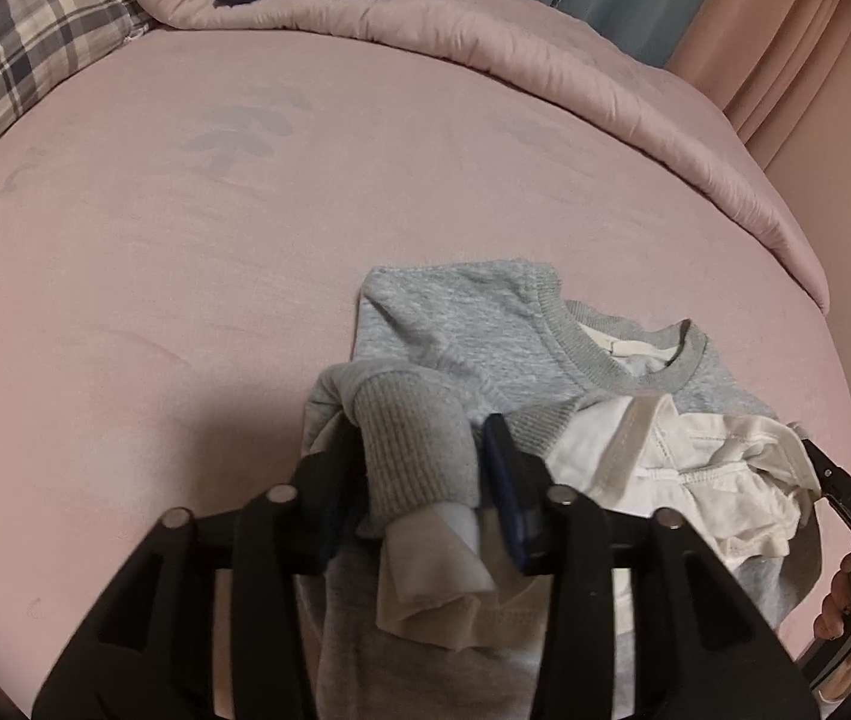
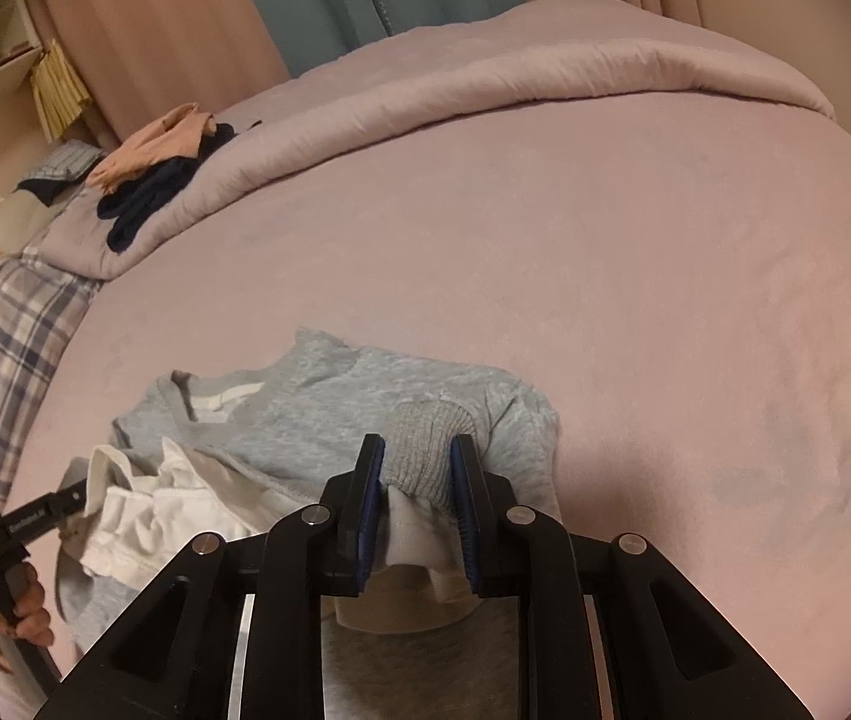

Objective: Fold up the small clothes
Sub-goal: 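Lower the hem onto the collar and open both grippers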

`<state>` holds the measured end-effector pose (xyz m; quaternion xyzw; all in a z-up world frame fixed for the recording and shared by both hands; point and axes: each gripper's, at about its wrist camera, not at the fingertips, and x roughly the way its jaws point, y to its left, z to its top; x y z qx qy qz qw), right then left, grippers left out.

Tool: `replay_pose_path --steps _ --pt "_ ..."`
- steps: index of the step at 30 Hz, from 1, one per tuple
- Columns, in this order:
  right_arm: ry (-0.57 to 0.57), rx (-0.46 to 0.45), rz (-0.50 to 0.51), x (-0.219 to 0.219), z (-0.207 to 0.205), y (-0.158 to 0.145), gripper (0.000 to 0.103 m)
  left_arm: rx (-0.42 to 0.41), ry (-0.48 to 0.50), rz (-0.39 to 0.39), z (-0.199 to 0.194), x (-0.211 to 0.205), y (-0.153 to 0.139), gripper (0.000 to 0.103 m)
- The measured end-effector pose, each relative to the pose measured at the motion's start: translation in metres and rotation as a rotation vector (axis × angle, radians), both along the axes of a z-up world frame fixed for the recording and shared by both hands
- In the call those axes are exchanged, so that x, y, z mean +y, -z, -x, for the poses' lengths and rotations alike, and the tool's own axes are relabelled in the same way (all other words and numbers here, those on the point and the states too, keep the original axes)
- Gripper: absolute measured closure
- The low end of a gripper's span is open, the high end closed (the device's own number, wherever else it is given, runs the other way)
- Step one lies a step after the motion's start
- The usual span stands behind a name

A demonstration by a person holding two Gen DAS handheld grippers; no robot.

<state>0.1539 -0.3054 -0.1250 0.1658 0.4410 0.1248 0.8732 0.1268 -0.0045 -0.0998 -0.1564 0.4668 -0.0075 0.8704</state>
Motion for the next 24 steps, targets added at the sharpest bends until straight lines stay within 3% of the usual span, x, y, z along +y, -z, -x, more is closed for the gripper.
replay_pose_path --steps 3,8,10,16,22,24 --pt "0.010 0.002 0.006 -0.002 0.002 0.001 0.069 -0.014 0.002 0.021 0.009 0.001 -0.009 0.050" --pt "0.000 -0.029 0.005 -0.006 0.011 -0.009 0.067 -0.067 0.039 0.054 0.027 -0.004 -0.028 0.039" --pt "0.004 -0.040 -0.013 -0.011 0.014 -0.012 0.062 -0.079 0.057 0.049 0.032 -0.007 -0.031 0.034" --pt "-0.035 -0.050 -0.092 -0.022 0.026 -0.018 0.058 -0.024 0.085 0.042 0.038 -0.014 -0.018 0.033" --pt "-0.056 -0.043 -0.075 -0.017 0.036 -0.010 0.058 -0.004 0.078 0.089 0.038 -0.012 -0.003 0.039" --pt "-0.056 -0.035 -0.072 -0.015 0.034 -0.007 0.058 -0.002 0.076 0.101 0.036 -0.013 0.002 0.065"
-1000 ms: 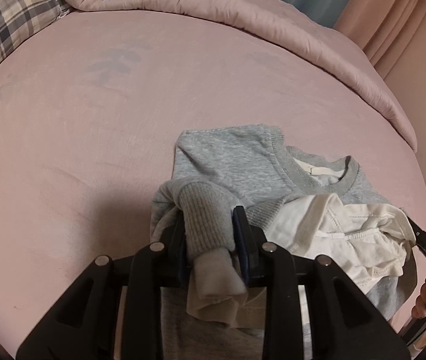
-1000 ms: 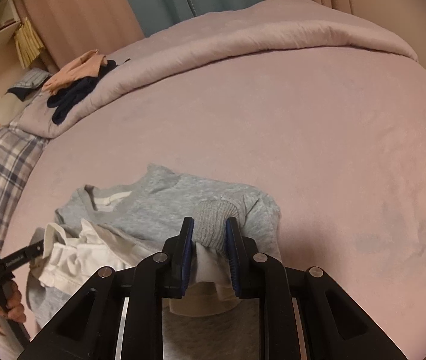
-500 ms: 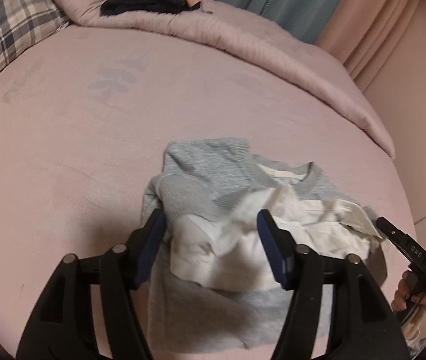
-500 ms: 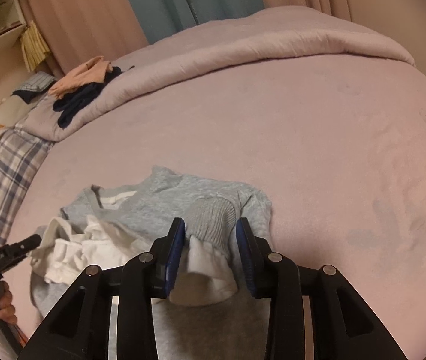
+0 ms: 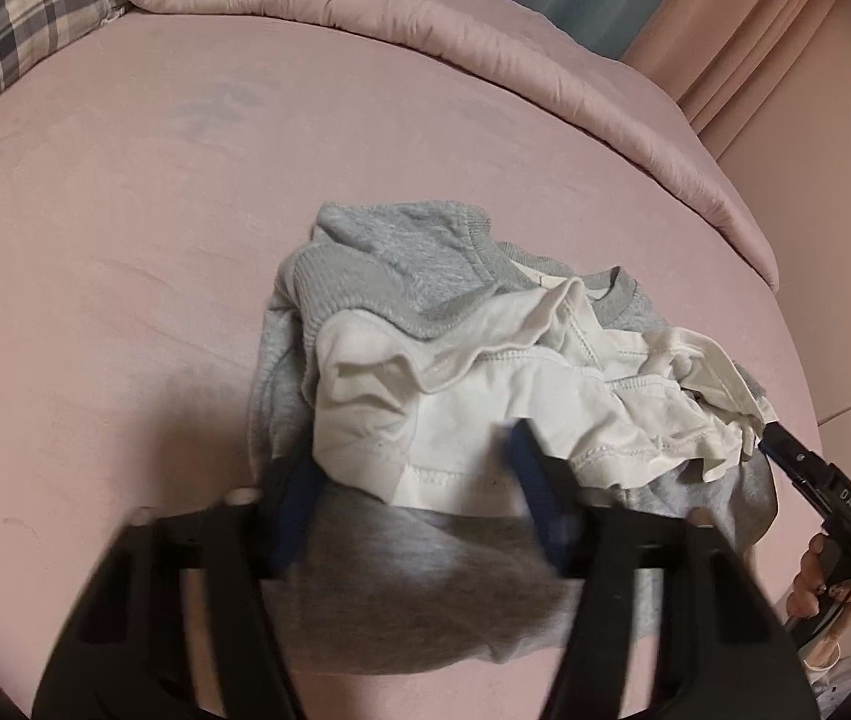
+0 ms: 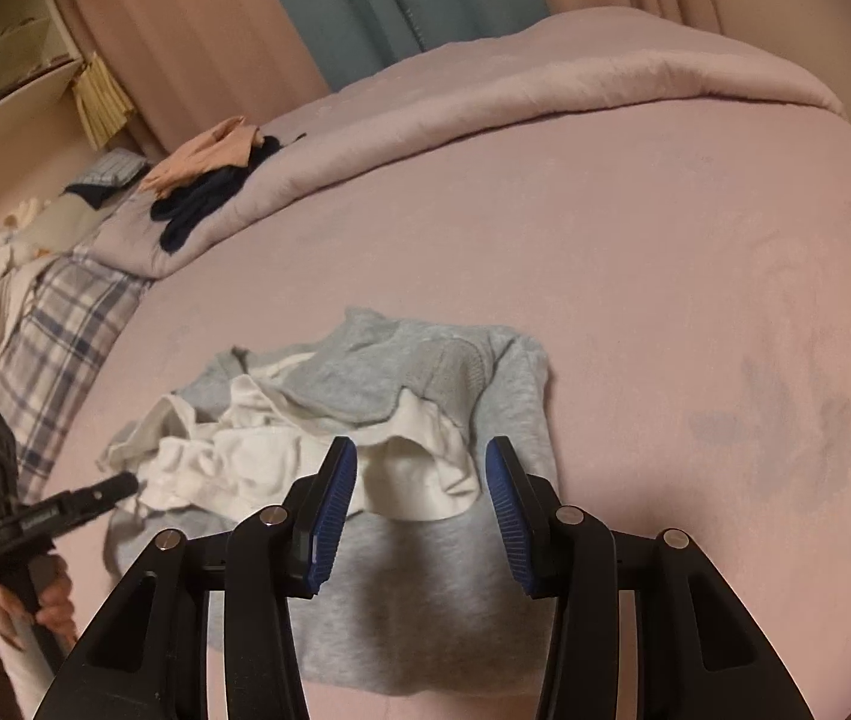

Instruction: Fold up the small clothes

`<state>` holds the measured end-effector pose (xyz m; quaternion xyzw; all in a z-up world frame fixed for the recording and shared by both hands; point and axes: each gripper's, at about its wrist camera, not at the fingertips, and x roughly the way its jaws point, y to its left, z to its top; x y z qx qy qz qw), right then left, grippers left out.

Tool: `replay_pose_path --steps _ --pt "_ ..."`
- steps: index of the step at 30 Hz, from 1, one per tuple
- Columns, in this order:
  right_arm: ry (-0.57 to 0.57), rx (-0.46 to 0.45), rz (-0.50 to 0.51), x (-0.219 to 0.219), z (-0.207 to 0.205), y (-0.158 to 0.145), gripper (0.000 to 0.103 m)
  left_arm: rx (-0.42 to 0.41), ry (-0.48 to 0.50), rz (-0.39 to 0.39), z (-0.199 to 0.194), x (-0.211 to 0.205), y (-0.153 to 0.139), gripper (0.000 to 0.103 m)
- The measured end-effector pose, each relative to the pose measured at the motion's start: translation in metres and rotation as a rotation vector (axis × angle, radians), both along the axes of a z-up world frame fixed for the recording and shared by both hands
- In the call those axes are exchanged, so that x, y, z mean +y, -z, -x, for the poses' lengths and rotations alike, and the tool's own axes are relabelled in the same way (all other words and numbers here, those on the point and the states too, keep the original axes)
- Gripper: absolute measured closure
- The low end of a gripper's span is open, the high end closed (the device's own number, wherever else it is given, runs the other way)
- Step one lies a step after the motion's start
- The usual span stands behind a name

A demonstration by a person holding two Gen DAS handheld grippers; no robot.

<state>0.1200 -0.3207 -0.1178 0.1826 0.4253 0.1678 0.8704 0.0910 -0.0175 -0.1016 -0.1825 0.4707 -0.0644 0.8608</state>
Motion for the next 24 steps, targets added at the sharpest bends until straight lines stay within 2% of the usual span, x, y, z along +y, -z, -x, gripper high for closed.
replay_pose_path --steps 1,2,4,5,10,15,19,24 --pt "-0.015 0.006 -0.002 0.002 -0.002 0.001 0.058 0.006 -0.006 0.005 -0.001 0.000 0.002 0.070" --pt "-0.026 0.009 -0.006 0.005 -0.005 0.003 0.063 0.008 -0.014 0.019 -0.003 0.002 0.005 0.080" --pt "-0.033 0.016 -0.012 0.008 -0.008 0.005 0.080 -0.005 -0.039 0.021 -0.003 0.005 0.005 0.084" --pt "-0.025 0.012 -0.009 0.009 -0.009 0.005 0.097 -0.019 -0.046 0.017 -0.003 0.005 0.003 0.087" --pt "-0.017 -0.049 -0.020 0.005 -0.016 -0.017 0.098 -0.069 -0.056 -0.011 -0.012 0.006 -0.011 0.092" --pt "0.009 -0.107 0.002 -0.002 -0.037 -0.039 0.100 -0.108 -0.085 0.005 -0.034 0.012 -0.027 0.092" --pt "0.027 -0.096 0.043 -0.002 -0.060 -0.034 0.100 -0.132 -0.085 -0.002 -0.052 0.011 -0.033 0.092" --pt "0.084 -0.067 0.047 -0.009 -0.077 -0.014 0.100 -0.120 -0.135 -0.024 -0.071 0.014 -0.026 0.091"
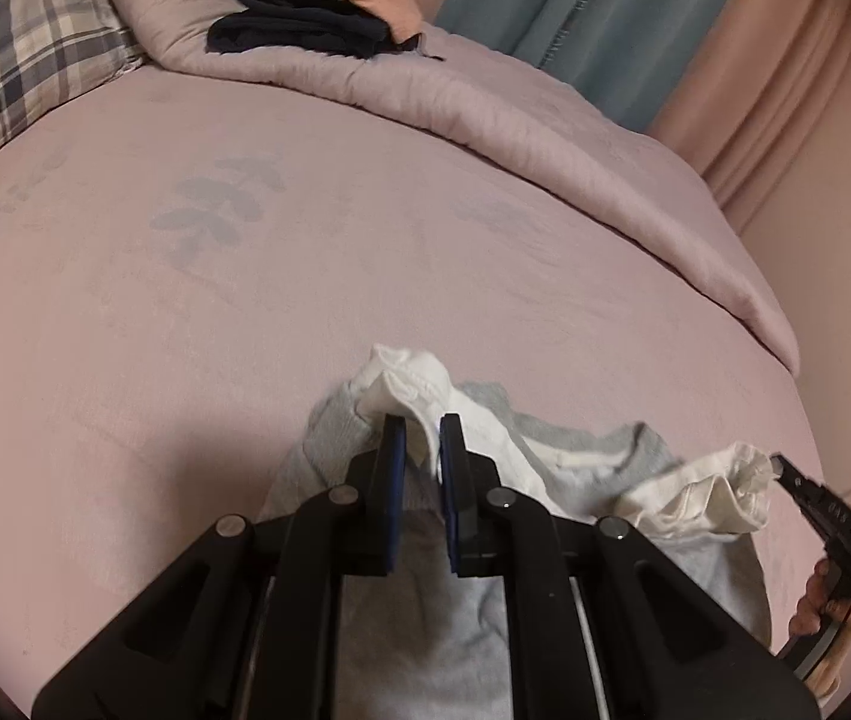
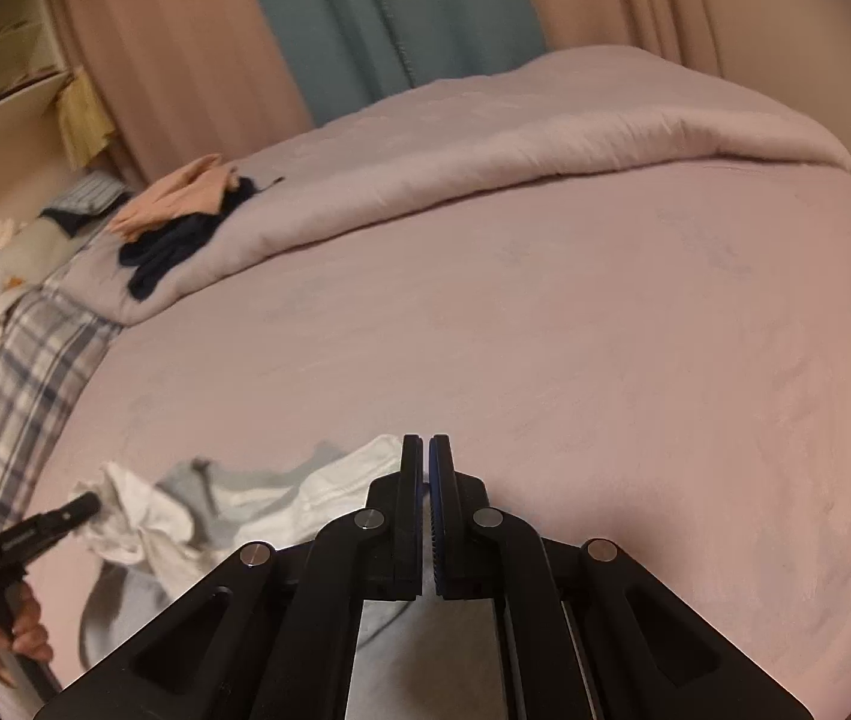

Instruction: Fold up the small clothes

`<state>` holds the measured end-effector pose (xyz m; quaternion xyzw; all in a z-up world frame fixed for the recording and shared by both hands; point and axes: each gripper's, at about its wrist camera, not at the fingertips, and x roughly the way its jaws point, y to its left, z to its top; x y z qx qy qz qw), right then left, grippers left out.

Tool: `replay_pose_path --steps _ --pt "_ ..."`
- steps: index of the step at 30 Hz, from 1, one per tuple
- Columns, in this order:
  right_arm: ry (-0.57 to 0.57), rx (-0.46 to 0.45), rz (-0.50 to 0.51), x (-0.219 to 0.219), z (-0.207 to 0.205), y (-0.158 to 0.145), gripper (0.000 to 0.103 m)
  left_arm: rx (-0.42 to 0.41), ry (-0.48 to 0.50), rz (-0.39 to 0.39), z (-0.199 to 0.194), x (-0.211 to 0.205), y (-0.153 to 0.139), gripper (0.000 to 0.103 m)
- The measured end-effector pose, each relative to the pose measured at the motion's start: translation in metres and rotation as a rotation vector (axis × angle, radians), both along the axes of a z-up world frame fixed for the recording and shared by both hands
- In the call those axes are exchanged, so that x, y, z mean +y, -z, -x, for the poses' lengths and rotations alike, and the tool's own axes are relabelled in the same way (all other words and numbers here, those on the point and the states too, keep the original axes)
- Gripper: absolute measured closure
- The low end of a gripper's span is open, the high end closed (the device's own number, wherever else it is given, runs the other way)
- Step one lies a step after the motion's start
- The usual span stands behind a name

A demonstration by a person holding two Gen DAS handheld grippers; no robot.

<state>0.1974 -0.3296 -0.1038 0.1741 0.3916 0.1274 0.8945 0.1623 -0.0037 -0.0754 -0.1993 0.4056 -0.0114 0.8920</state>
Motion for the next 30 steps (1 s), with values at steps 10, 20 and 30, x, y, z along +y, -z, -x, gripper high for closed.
replay_pose_path --steps 10,20,30 --pt "0.071 0.019 0.040 -0.012 0.000 0.002 0.100 0.012 -0.003 0.050 0.004 0.004 -0.006 0.031" --pt "0.090 -0.023 0.076 -0.011 0.019 -0.022 0.062 -0.010 0.043 0.048 0.042 0.002 -0.031 0.004" --pt "0.105 -0.047 0.121 -0.008 0.053 -0.037 0.022 -0.029 0.053 0.006 0.099 0.002 -0.026 0.001"
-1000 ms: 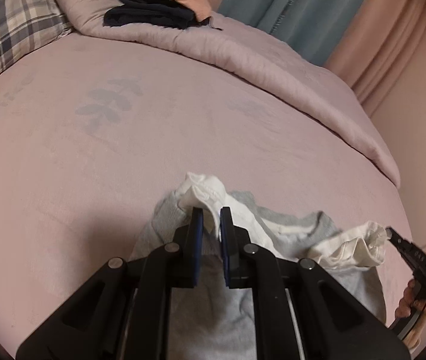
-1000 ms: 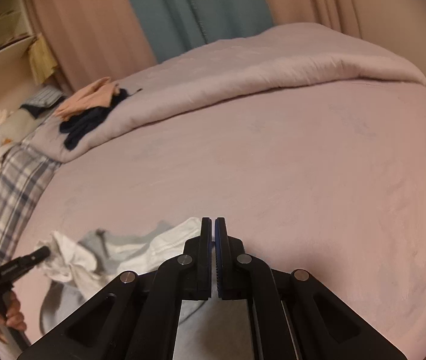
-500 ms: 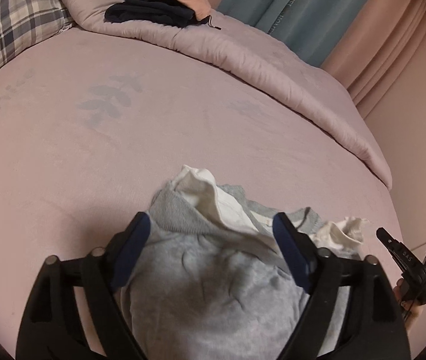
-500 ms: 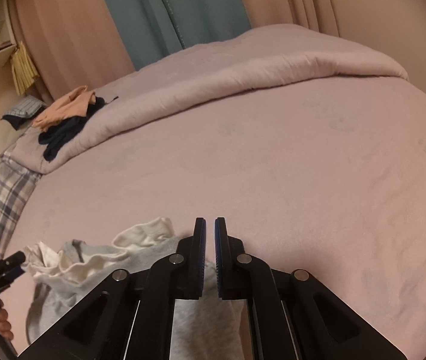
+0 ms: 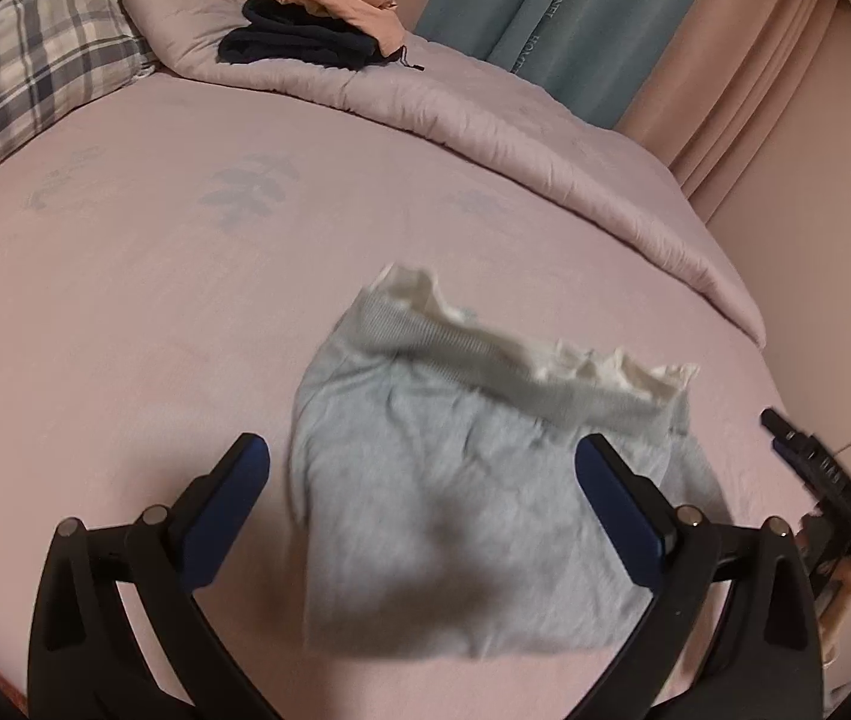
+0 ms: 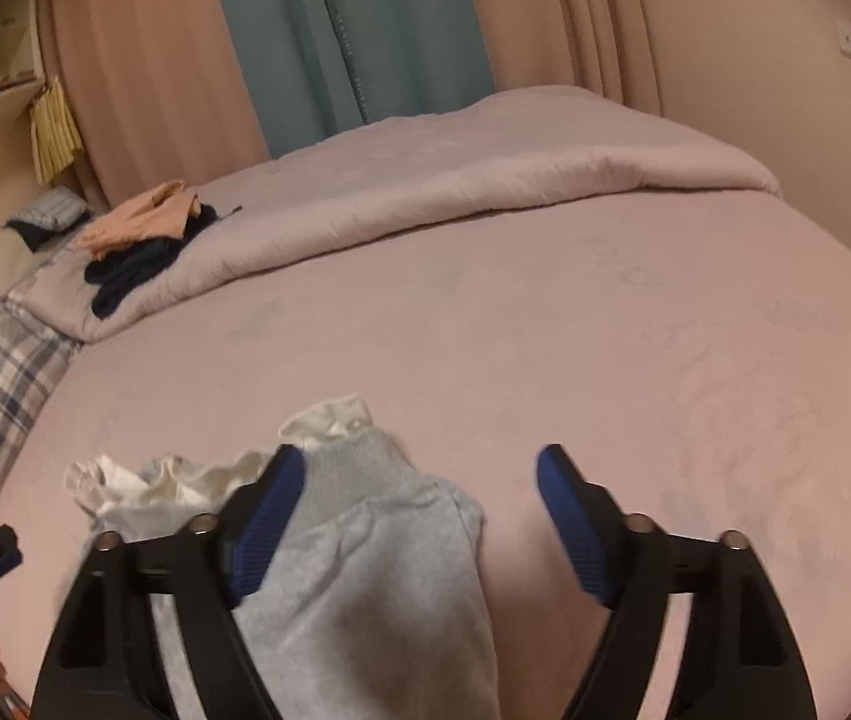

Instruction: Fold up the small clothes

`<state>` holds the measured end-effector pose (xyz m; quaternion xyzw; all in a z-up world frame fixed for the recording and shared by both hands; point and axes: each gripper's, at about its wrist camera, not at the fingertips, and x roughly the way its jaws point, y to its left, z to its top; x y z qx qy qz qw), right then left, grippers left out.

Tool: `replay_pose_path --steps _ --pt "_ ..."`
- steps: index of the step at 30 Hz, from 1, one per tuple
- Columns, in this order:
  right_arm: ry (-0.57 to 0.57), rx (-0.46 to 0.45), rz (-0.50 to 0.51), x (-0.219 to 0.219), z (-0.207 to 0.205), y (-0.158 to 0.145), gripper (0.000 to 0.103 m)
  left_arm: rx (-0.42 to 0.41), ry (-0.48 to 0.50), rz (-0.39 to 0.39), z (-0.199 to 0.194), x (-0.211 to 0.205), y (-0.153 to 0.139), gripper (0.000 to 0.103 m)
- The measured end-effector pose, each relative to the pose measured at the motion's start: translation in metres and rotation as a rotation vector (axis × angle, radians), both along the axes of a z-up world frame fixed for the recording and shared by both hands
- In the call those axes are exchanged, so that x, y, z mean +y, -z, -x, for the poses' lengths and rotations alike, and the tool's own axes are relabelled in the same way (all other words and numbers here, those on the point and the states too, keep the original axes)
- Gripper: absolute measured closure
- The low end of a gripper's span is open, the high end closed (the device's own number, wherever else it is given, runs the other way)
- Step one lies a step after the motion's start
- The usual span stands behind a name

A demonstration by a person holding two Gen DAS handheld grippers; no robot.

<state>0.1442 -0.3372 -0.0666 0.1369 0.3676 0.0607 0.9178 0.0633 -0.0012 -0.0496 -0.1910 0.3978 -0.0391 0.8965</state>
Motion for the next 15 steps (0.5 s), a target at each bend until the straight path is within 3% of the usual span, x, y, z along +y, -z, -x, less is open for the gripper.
replay_pose_path --steps 5,9,15 --pt "0.034 0.031 -0.019 0.001 0.015 0.006 0.020 0.035 0.020 -0.052 0.025 -0.005 0.020 0.001" --pt "0.030 0.071 0.006 0.012 0.027 0.020 0.019 0.023 -0.024 -0.101 0.041 -0.005 0.031 0.001" --pt "0.063 0.138 -0.043 0.011 0.046 0.045 0.019 0.057 -0.042 -0.072 0.055 0.000 0.048 0.001"
